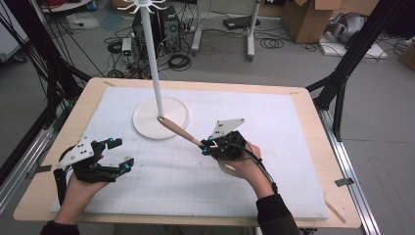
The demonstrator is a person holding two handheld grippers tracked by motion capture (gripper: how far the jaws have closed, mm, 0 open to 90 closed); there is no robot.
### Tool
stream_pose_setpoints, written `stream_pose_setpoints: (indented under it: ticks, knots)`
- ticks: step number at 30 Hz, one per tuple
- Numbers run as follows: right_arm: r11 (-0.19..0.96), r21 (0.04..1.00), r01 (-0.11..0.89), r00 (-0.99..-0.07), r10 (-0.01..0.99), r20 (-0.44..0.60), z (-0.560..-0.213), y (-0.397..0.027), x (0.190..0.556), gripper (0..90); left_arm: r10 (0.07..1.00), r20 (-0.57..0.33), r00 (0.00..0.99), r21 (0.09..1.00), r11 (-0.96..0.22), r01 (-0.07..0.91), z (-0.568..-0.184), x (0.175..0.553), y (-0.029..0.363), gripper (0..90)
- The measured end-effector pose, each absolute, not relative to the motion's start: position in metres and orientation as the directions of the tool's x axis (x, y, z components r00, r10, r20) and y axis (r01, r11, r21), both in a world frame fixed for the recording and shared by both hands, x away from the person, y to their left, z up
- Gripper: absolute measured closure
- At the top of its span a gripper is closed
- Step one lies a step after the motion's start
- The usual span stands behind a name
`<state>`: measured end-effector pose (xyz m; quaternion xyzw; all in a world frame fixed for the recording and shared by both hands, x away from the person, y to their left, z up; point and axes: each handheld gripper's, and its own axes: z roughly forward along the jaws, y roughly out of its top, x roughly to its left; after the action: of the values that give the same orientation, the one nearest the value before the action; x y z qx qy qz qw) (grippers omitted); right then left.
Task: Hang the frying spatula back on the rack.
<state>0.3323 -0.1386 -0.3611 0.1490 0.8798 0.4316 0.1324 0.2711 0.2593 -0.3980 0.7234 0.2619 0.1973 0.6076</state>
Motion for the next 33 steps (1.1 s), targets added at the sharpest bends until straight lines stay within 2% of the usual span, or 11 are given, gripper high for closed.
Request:
stream_pose_setpoints:
  ticks: [11,21,25,33]
  knots:
    - [0.451,0.889,0.079,-0.910,0.398,-0.121,-0.347,-0.144,0.308,78.1,0.590,-0.061,0.805,0.992,-0.057,0.117,-0.369,0.265,0.227,15.6]
    - [0.395,0.917,0.059,-0.902,0.415,-0.121,-0.343,-0.142,0.300,78.0,0.564,-0.115,0.818,0.992,0.019,0.127,-0.345,0.268,0.192,15.9]
    - [0.378,0.924,0.051,-0.899,0.422,-0.122,-0.344,-0.140,0.299,78.0,0.558,-0.132,0.819,0.990,0.026,0.142,-0.343,0.272,0.178,21.9]
    - [0.366,0.929,0.044,-0.894,0.430,-0.127,-0.345,-0.136,0.297,78.0,0.569,-0.170,0.804,0.984,0.057,0.168,-0.342,0.278,0.153,27.2]
